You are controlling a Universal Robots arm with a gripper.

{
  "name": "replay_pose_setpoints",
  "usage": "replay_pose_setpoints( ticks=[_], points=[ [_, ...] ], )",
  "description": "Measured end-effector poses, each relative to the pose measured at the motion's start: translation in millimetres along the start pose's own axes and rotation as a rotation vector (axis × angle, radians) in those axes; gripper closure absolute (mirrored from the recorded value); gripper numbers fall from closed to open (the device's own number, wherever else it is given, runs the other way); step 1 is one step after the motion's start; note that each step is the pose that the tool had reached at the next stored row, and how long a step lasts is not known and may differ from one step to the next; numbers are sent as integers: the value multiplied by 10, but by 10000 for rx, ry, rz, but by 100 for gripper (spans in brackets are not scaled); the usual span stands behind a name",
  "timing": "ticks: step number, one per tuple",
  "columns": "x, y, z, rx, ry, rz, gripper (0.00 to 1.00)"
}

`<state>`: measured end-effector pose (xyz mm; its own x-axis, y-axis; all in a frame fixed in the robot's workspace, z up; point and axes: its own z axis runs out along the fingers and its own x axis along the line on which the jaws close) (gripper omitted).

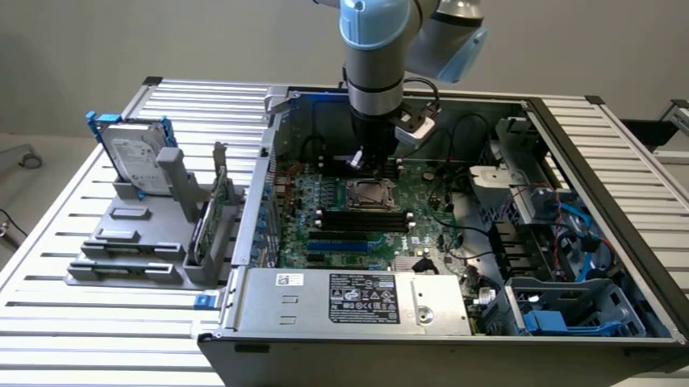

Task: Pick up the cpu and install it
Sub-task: 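Install the first cpu locking lever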

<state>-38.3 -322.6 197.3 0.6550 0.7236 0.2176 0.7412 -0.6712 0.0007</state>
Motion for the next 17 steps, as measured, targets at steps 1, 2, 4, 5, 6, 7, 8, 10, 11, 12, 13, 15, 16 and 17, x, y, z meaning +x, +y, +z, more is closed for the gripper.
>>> replay_pose_setpoints(
  ticks=[1,2,4,5,6,7,8,10,11,12,13,15,16,17],
  points=[
    [3,0,-15,4,-1,1,89],
    [6,1,-35,9,0,2,89],
    [9,4,-78,14,6,5,89],
    [7,5,-100,15,6,8,89],
    [1,8,-122,18,8,10,89],
    [-10,14,-143,20,13,12,89],
    [-24,20,-165,22,14,17,89],
    [-50,31,-204,23,14,25,89],
    [-64,36,-223,25,17,29,89],
    [-82,41,-242,26,18,31,89],
    [-100,46,-262,26,18,32,89],
    [-138,58,-300,31,23,32,89],
    [-159,65,-319,34,25,32,89],
    [-185,74,-340,36,26,33,89]
  ],
)
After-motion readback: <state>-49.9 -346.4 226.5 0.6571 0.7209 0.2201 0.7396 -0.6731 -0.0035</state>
